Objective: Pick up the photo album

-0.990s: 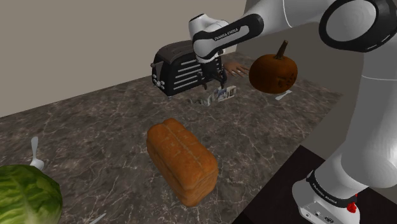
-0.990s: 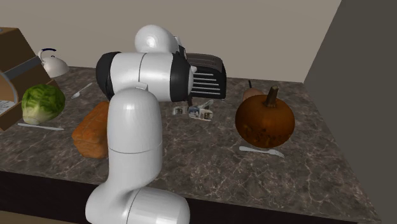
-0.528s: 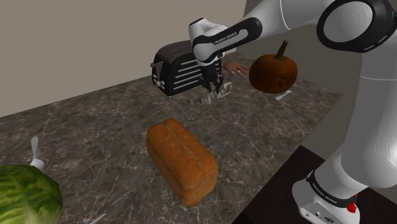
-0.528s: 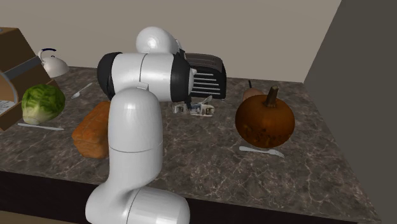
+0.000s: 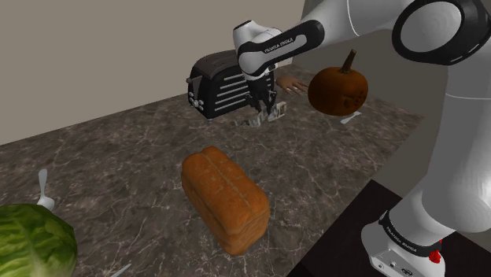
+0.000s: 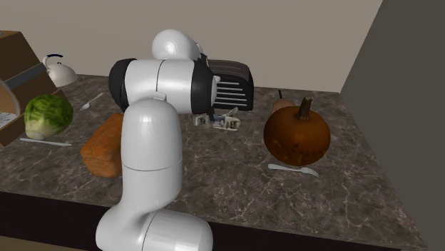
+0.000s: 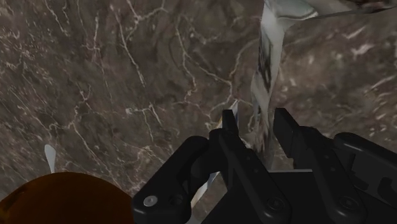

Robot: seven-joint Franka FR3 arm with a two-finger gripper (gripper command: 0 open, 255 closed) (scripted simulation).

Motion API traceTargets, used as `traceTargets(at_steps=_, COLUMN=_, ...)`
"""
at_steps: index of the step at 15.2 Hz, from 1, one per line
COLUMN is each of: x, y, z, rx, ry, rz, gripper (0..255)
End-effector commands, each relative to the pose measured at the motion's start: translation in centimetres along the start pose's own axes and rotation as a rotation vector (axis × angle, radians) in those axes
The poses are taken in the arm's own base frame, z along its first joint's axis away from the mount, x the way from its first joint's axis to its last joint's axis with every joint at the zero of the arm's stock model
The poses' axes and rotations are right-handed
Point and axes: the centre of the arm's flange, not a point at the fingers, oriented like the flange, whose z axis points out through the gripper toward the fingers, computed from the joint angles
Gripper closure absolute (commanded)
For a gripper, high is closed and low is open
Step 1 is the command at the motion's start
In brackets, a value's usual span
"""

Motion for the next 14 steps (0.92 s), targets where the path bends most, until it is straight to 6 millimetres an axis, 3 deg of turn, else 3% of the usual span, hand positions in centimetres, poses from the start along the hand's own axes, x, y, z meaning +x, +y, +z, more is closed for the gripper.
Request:
traceTargets(at_steps=1, x=0.2, y=0.4, z=-0.9, rx=0.000, ry=0.000, rz=0.000, gripper=255)
traceTargets(at_steps=14, x=0.8, y=2.4, z=-7.0, rx=0.000, ry=0.000, rz=0.000, gripper=255)
